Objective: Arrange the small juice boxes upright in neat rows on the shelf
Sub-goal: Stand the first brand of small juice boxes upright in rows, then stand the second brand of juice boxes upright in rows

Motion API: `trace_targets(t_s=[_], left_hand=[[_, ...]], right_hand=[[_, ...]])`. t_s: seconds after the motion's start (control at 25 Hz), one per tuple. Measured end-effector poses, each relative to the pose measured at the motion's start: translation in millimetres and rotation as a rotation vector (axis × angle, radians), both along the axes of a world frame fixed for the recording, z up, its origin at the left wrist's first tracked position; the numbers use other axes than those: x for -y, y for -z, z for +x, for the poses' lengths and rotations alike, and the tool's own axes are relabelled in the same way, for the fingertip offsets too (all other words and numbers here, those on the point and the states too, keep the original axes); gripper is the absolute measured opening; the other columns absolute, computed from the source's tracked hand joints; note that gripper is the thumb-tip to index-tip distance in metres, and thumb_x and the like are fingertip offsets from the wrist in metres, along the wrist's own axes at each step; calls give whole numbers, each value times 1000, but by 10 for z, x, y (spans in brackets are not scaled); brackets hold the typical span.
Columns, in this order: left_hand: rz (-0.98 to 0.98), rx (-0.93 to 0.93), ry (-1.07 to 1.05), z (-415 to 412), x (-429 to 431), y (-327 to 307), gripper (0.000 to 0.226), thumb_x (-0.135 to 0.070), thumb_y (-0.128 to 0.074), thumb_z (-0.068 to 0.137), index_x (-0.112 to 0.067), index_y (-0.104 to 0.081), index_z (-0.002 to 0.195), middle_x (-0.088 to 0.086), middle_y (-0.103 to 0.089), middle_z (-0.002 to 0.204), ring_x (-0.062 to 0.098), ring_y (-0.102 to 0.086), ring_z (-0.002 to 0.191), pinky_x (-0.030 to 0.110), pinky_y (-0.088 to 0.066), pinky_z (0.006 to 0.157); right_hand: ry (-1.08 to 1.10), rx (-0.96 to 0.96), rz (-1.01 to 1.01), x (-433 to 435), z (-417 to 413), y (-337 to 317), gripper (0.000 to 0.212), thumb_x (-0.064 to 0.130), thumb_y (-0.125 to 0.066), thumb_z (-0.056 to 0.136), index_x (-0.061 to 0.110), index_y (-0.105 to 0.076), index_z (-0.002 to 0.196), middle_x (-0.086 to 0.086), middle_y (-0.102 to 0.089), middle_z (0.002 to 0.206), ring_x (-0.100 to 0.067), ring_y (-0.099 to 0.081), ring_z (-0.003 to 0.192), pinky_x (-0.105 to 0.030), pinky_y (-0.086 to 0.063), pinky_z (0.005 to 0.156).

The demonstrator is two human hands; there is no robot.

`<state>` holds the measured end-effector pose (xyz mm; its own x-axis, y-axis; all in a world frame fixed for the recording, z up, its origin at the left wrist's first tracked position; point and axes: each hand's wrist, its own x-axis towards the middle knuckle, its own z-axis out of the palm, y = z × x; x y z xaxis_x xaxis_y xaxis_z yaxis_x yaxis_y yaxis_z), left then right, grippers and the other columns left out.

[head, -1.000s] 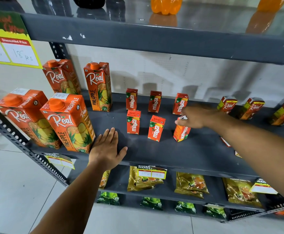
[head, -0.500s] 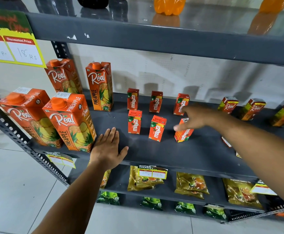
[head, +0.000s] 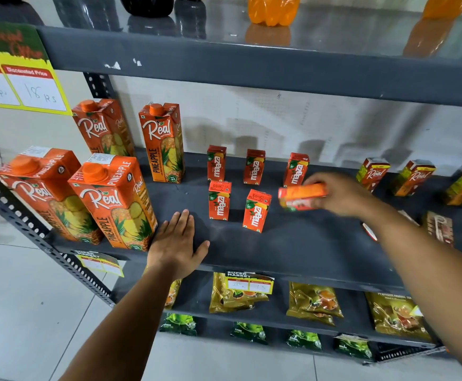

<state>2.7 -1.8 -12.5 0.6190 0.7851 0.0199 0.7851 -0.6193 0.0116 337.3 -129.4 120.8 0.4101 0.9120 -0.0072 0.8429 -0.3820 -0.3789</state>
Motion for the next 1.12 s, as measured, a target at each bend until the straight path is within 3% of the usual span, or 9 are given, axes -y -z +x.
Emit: trace_targets(t_s=[0.08, 0.12, 0.2, 0.36, 0.56, 0.72, 0.88, 1.0, 1.12], left_hand=[[-5, 14, -4, -7, -12, 10, 86, -66, -11, 87, -8, -10, 151, 7, -6, 162, 23, -2, 148, 40, -6, 119], [-9, 18, -4, -3, -8, 11, 86, -66, -12, 87, -8, -9, 151, 7, -5, 162, 23, -2, 148, 40, -6, 119], [-10, 23, -1, -2, -1, 8, 84, -65, -16, 89, -9, -9, 151, 7, -5, 162, 23, -2, 148, 40, -6, 120], [-9, 6, 6, -5, -10, 0, 86, -65, -11, 87, -9, -10, 151, 7, -6, 162, 23, -2, 148, 40, -6, 119], [-6, 4, -6, -10, -15, 7, 89, -66, -4, 83, -9, -8, 151, 6, -4, 162, 22, -1, 148, 39, -5, 119], [-14, -20, -9, -2, -5, -1, 90, -66, -2, 82, -9, -9, 151, 6, -6, 162, 22, -2, 148, 39, -6, 119], [-23, 240, 46, -90, 83, -87, 87, -65, -14, 87, -4, -25, 148, 13, -23, 158, 27, -16, 146, 43, -17, 117], [56, 479, 230, 73, 577, -114, 66, -48, -32, 94, -1, -40, 140, 19, -35, 151, 33, -25, 142, 48, -25, 114], [56, 455, 518, 704, 1332, -84, 59, -43, -27, 99, -6, -31, 144, 13, -27, 155, 26, -15, 146, 42, -17, 115]], right_hand=[[232, -659, 420, 189, -36, 265, 38, 16, -82, 73, 21, -61, 104, -1, -68, 103, -3, -66, 78, -24, -51, 70], [299, -844, 496, 254, -94, 424, 35, 10, -80, 73, 20, -60, 100, -6, -68, 104, -4, -67, 76, -25, -52, 70], [314, -910, 422, 320, -221, 683, 36, 0, -75, 77, 21, -57, 100, -10, -67, 107, -10, -66, 83, -25, -54, 71], [256, -773, 338, 289, -350, 861, 42, 3, -74, 81, 18, -51, 112, -2, -65, 109, -10, -64, 95, -16, -50, 75], [195, -592, 187, 281, -321, 876, 46, 20, -76, 82, 23, -51, 121, 0, -66, 119, -17, -62, 111, -40, -46, 102], [187, -527, 117, 389, -313, 823, 72, 17, -78, 77, 25, -41, 138, 6, -57, 133, -14, -51, 127, -33, -40, 104], [126, -155, 51, 681, -19, 475, 60, 12, -66, 84, 25, -46, 139, -1, -53, 141, -22, -54, 124, -31, -42, 99], [109, 83, -62, 935, 530, 233, 48, 14, -63, 84, 22, -57, 130, -4, -59, 137, -28, -60, 116, -37, -47, 100], [211, 135, -298, 1015, 1135, 157, 51, 22, -65, 85, 16, -54, 134, -11, -56, 139, -32, -55, 124, -40, -46, 100]])
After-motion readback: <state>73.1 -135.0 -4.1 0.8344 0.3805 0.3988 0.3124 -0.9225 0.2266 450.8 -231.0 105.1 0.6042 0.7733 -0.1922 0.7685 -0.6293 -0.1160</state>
